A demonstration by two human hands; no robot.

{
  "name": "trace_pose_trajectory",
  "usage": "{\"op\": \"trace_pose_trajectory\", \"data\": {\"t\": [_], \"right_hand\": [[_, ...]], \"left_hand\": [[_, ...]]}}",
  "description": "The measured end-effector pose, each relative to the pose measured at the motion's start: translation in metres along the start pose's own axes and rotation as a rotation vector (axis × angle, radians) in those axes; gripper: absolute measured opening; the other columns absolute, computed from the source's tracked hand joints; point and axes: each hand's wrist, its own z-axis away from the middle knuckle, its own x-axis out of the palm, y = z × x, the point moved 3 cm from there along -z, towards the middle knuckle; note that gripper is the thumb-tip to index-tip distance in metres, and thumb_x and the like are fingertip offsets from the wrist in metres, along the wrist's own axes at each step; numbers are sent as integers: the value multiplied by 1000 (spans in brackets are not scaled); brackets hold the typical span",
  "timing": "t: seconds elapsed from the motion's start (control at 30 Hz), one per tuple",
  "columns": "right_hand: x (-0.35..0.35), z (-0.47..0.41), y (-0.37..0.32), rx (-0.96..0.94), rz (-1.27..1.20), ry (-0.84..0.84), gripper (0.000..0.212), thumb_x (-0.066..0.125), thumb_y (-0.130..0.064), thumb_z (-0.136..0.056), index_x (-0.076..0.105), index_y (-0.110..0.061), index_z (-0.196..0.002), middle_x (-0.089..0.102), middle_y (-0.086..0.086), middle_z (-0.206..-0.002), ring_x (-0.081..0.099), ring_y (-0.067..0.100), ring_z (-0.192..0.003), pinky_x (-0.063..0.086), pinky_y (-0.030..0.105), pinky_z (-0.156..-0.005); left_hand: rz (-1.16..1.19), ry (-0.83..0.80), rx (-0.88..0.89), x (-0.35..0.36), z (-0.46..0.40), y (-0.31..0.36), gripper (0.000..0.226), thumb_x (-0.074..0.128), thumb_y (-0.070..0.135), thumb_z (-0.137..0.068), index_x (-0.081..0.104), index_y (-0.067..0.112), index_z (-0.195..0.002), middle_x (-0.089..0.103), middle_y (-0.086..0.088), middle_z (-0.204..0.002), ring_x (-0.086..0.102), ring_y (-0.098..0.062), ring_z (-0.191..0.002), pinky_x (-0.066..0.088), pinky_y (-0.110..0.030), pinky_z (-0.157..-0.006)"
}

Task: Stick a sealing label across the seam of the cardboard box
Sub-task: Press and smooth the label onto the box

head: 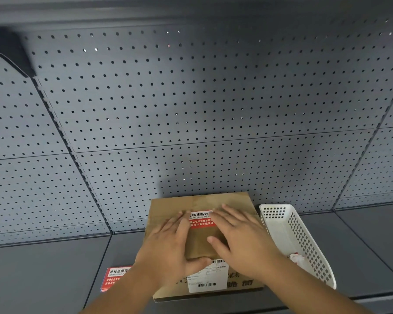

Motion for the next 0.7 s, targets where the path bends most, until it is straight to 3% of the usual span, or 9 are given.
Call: {"op": "trace_pose_trajectory", "data": {"t": [0.1, 0.2, 0.27, 0.4, 0.53, 0.63, 0.7], "right_hand": [[5, -8, -4, -12, -8, -134, 74, 10, -70, -100, 10, -33, -163, 6, -17, -170, -11, 5, -155, -9, 44, -126], [9, -10, -1, 7, 2, -156, 84, -4, -75, -93, 13, -31, -163, 14, -15, -171, -6, 6, -156, -10, 48, -126], [9, -8, 2, 15, 18, -128, 92, -11, -75, -87, 18, -30, -162, 20, -13, -170, -3, 8, -156, -8, 49, -126], [9, -3, 4, 54, 53, -73, 75, 7, -68, -99, 27, -30, -160, 30, -13, -167, 8, 12, -157, -3, 49, -127], [7, 1, 5, 97, 48, -46, 68, 17, -64, -100, 35, -32, -157, 38, -14, -163, 19, 14, -155, 0, 48, -127], [4, -1, 5, 80, 26, -43, 65, 21, -62, -100, 33, -32, -156, 35, -13, -164, 15, 14, -155, -1, 47, -127], [4, -7, 6, 42, -10, -86, 65, 20, -60, -101, 22, -34, -160, 23, -14, -169, 1, 12, -157, -8, 46, -126]], "left_hand": [[6, 8, 8, 2, 1, 0, 112, 39, 94, -75, 17, 26, -162, 17, 9, -172, 6, -7, -157, -1, -31, -124], [-5, -60, 15, 4, 0, -1, 110, 32, 95, -76, 7, 32, -163, 2, 16, -172, -7, -3, -156, -2, -34, -127], [8, -58, 1, 4, -2, -1, 113, 35, 95, -75, 11, 30, -164, 5, 15, -172, -5, -3, -156, -5, -30, -125], [43, -46, -26, 2, -3, 1, 118, 43, 93, -71, 19, 22, -163, 16, 7, -172, 2, -6, -157, -13, -24, -118], [52, -50, -34, 0, -3, 1, 117, 48, 91, -72, 21, 21, -162, 20, 6, -171, 5, -9, -158, -15, -22, -115], [60, -31, -38, -2, -3, 3, 114, 52, 90, -72, 25, 23, -160, 25, 6, -170, 11, -13, -157, -11, -24, -115], [50, -54, -40, 0, -4, 2, 116, 48, 94, -70, 26, 24, -160, 25, 7, -169, 13, -13, -157, -5, -27, -118]]}}
